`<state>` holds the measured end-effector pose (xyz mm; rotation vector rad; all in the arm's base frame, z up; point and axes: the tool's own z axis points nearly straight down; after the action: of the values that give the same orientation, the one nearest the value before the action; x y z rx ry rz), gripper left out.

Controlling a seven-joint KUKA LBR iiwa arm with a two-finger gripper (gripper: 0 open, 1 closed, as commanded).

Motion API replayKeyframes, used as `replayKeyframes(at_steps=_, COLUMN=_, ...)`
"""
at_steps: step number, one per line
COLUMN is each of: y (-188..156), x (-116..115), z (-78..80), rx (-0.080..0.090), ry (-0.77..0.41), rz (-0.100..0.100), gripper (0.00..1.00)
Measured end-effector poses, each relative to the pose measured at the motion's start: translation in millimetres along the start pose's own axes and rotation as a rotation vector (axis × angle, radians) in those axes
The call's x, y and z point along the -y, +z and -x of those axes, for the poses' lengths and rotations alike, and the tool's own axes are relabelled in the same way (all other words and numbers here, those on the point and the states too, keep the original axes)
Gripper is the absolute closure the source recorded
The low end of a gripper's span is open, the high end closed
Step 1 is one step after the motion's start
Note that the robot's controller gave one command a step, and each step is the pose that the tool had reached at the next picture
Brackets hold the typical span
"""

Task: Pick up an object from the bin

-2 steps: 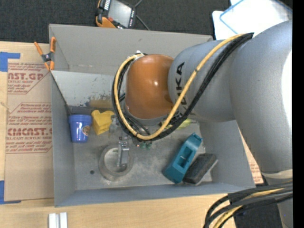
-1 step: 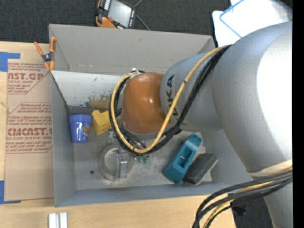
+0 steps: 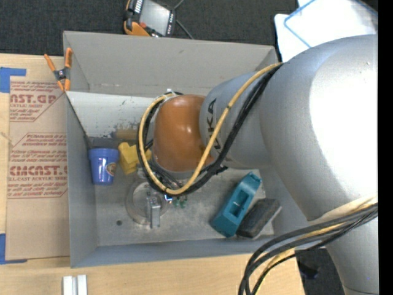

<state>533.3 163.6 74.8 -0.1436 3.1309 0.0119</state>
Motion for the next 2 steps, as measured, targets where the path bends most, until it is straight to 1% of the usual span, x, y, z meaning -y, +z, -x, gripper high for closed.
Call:
replayKeyframes(at_steps=1, y=3.0, x=9.1, z=-7.4, rx=0.009, ry=0.14, rz=0.001, gripper=1.0)
replayKeyframes(at_steps=2, y=3.0, x=9.1, z=-7.4, rx=0.009, ry=0.14, rz=0.001, gripper=1.0)
